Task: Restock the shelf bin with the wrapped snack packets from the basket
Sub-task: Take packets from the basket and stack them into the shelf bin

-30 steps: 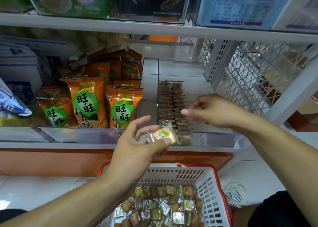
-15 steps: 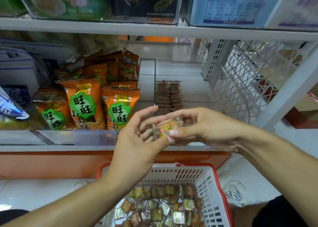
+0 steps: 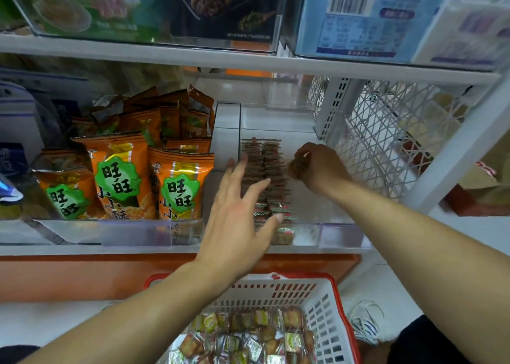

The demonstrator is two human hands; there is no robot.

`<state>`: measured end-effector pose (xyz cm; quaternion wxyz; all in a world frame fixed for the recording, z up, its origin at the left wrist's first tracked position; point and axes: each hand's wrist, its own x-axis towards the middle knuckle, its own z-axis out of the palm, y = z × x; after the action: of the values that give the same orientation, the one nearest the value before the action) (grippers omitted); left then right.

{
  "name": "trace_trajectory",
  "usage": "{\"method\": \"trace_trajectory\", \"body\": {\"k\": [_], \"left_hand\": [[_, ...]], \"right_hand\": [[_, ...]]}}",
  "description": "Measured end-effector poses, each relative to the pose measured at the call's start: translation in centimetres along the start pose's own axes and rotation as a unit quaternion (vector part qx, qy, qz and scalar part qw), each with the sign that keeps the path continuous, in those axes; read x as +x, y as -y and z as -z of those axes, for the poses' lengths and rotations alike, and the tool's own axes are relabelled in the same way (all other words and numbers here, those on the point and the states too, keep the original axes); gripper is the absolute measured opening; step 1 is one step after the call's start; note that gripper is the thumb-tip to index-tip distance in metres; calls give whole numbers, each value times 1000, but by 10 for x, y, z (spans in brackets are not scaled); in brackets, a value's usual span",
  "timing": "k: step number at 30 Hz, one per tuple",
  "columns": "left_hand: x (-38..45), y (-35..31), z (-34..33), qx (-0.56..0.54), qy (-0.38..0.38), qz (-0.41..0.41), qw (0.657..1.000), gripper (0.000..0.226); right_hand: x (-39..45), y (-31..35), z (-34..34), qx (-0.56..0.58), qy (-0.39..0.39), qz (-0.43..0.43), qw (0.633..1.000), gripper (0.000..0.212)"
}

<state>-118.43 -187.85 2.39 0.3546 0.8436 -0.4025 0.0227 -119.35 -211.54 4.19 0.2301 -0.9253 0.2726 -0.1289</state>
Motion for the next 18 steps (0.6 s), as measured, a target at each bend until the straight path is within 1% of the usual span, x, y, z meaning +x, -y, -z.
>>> {"method": "trace_trajectory", "body": {"k": [3, 5, 7, 10, 13, 15, 16, 18], "left_hand": [[7, -2, -6, -33, -1, 28, 999, 72], [10, -3, -8, -33, 4, 32, 999, 76], [11, -3, -7, -32, 11, 35, 999, 77], [11, -1, -7, -34, 12, 27, 999, 76], [10, 0, -6, -36, 13, 18, 999, 74], [10, 0, -6, -31, 14, 18, 999, 75], [10, 0, -6, -29, 13, 18, 999, 75], [10, 1, -6, -24, 8, 17, 1000, 76]], "right_hand": [[35, -16, -22, -37, -5, 6, 999, 27], [54, -21, -31, -21, -15, -8, 1000, 28], [69, -22, -37, -4, -3, -35, 999, 32], [81, -22, -44, 47, -3, -76, 996, 41], [81, -23, -49, 103, -74, -110, 986, 54], [79, -21, -51, 173, -103, -164, 966, 57], [79, -20, -52, 200, -99, -185, 957, 55], [80, -17, -54, 208, -70, -188, 957, 53]]}}
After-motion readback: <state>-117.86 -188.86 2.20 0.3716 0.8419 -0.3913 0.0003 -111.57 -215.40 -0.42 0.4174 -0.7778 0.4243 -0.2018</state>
